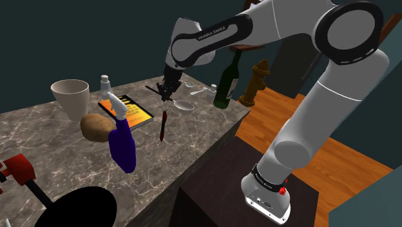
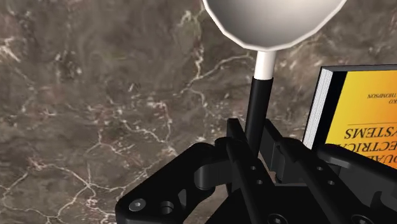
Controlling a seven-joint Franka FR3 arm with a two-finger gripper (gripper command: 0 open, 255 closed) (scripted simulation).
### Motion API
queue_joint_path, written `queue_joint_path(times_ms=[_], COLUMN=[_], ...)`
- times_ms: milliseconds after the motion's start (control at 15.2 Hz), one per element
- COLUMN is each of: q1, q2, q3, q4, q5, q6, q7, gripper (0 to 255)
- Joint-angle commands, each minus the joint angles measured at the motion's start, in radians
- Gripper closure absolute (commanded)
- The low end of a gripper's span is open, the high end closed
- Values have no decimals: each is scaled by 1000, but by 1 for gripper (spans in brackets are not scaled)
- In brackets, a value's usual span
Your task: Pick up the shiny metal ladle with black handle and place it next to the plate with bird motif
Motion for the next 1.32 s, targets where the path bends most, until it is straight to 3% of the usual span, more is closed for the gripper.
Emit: queue_joint_path(times_ms=[0,528,1254], q1=[-1,-3,120], q2=[-15,-60,91], q3=[-1,-4,129], q4=[13,74,250], q5=[0,-1,-79], q6=[-28,-134,-143], q7=[0,7,303], gripper=[255,255,255])
